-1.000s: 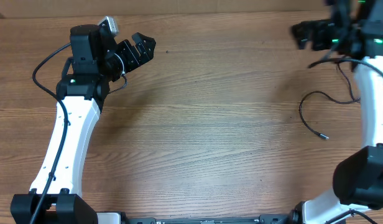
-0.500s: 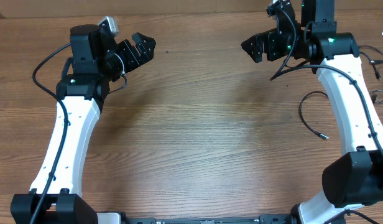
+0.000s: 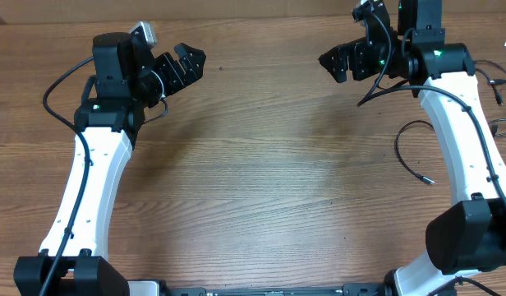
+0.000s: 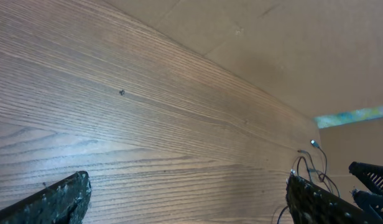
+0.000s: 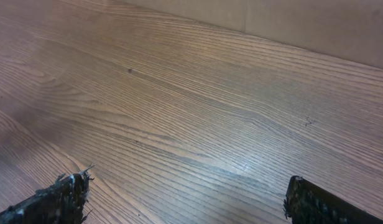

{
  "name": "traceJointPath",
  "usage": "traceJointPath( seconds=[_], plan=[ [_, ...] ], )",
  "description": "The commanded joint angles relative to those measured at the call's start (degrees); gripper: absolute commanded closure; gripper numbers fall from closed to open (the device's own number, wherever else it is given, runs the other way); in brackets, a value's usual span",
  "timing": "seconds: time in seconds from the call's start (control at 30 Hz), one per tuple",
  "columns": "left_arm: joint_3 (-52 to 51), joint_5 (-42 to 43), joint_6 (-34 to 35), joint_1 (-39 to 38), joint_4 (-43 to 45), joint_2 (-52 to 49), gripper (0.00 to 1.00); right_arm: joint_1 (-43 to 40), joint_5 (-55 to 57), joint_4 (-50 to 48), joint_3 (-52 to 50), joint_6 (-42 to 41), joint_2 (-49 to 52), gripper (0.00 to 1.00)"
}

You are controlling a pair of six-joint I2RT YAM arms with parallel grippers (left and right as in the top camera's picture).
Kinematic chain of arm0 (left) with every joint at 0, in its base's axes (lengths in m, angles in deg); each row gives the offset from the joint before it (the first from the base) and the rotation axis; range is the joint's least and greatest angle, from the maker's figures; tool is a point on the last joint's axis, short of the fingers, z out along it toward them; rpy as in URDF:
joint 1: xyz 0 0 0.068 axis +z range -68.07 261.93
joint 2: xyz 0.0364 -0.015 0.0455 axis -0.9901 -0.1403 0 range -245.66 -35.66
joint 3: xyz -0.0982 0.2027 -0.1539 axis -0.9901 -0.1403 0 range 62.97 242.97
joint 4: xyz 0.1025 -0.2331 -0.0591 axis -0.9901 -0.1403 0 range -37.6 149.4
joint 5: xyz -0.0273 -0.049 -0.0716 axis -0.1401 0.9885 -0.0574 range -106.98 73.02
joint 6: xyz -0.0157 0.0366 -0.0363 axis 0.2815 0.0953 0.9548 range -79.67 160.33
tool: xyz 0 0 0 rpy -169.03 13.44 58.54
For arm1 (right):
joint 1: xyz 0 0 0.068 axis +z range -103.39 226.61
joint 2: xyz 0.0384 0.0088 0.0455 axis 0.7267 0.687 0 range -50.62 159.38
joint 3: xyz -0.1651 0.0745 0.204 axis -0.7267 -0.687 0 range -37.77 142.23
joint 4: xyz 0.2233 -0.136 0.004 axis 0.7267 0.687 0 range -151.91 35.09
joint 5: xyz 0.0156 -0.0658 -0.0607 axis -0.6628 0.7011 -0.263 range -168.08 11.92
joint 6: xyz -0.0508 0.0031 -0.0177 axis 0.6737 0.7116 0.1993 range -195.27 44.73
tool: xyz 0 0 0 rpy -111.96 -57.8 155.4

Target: Untangle cables

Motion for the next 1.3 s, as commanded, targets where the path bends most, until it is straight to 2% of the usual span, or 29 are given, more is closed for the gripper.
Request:
traceJointPath(
  seconds=[0.0,1.07,1.27],
  plan=[
    [0.3,-0.3,-1.3,0.0,0.2,0.1,0.0,0.0,-0.3,-0.1,0.1,-0.2,0.1,0.0],
    [0.0,-0.5,-1.4,0.0,0.0,0.0,0.0,0.0,-0.3,-0.1,0.1,-0.2,0.1,0.0],
    [-3.0,-9.1,-2.4,-0.3,-0.8,0.0,0.0,0.0,-0.3,-0.1,0.1,-0.2,0.1,0.0]
  ],
)
